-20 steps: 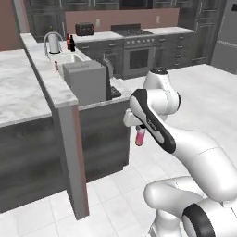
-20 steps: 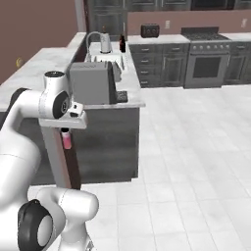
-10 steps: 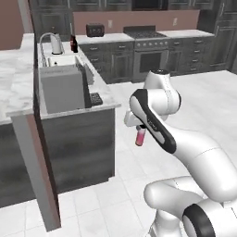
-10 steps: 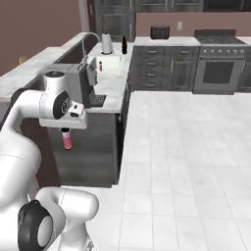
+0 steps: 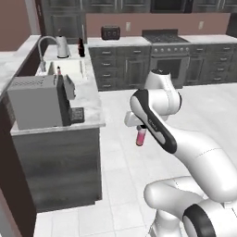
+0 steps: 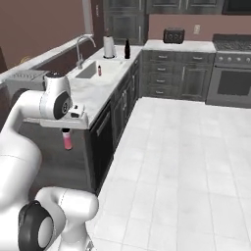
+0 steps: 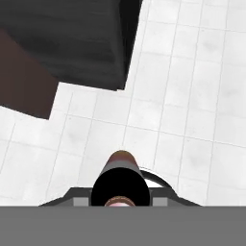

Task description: Place the large bottle from the dining counter next to the other large bottle outside the sink, and place the small bottle from the dining counter next to the other small bottle inside the sink.

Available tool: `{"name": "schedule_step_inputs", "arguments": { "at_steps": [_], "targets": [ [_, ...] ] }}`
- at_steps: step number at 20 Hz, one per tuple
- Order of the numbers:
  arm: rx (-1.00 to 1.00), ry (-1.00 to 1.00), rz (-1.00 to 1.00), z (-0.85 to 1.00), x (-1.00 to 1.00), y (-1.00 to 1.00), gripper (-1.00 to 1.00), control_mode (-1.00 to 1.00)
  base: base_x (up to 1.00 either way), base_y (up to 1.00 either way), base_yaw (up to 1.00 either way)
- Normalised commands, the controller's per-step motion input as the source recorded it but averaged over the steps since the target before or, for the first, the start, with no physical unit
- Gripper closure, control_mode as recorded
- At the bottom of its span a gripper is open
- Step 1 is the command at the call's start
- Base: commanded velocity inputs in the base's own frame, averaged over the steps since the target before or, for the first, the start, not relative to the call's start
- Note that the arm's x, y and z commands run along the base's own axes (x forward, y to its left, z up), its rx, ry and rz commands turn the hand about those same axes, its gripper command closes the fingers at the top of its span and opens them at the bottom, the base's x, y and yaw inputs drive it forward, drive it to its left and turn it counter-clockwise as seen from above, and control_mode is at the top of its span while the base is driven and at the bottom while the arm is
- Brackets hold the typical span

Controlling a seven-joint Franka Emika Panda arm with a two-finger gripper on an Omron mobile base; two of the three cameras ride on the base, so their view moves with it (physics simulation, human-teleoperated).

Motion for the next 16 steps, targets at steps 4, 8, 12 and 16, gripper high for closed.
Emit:
{"name": "schedule_step_inputs", "arguments": {
  "at_steps": [4,8,12,16],
  "targets": [
    [0.00,0.00,0.00,0.00,0.00,0.00,1.00,1.00,1.00,-0.82,0.33],
    [0.00,0.00,0.00,0.00,0.00,0.00,1.00,1.00,1.00,-0.79,0.35],
    [0.00,0.00,0.00,0.00,0.00,0.00,1.00,1.00,1.00,-0.77,0.36],
    [0.00,0.00,0.00,0.00,0.00,0.00,1.00,1.00,1.00,-0.75,0.37]
  ]
}}
